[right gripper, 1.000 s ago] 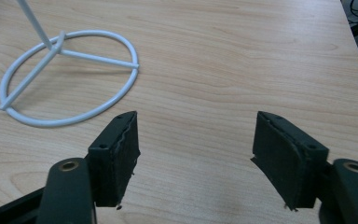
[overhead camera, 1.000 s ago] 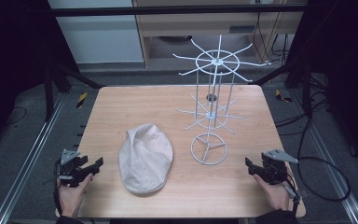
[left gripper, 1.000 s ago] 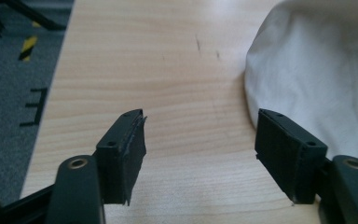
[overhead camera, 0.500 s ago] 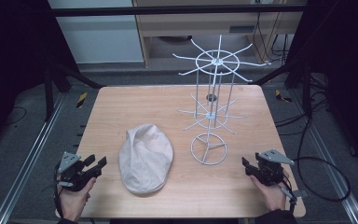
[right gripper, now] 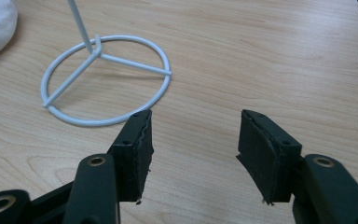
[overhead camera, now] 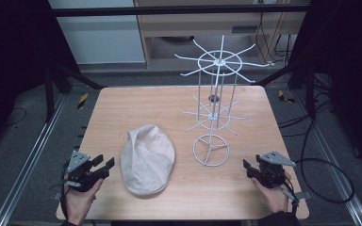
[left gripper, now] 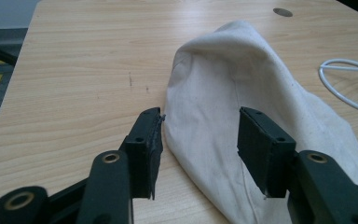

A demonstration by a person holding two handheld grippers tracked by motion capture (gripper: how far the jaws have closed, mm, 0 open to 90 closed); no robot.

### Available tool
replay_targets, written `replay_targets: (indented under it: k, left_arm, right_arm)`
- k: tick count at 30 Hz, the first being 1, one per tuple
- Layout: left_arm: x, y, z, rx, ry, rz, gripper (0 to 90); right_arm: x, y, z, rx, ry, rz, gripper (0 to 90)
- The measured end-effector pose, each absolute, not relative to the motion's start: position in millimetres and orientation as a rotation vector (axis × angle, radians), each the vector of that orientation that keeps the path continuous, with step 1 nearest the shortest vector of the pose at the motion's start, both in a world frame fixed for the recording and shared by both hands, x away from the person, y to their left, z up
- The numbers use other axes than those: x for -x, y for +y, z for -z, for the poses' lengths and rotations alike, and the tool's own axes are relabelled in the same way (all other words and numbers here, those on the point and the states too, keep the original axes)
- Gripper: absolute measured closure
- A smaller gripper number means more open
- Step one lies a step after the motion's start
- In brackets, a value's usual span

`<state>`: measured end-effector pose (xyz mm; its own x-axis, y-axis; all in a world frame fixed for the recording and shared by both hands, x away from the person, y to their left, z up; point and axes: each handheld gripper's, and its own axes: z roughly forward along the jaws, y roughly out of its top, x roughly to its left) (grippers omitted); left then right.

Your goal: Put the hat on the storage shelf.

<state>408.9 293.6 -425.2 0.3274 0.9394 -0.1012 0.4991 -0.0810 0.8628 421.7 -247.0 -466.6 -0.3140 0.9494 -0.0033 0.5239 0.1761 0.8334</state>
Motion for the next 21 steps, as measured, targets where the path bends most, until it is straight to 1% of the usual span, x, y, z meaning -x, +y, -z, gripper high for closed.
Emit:
replay_targets:
  k: [13,21]
  left_arm:
    - [-422,275,406,-1.735,1.241,-0.658,43.3]
    - [-437,265,396,-1.741,1.234,-0.66,42.6]
  right_arm:
    - [-422,-247,469,-1.386,1.909,-1.022,41.1]
    - [-422,-248,470,-1.381,1.91,-1.026,39.2]
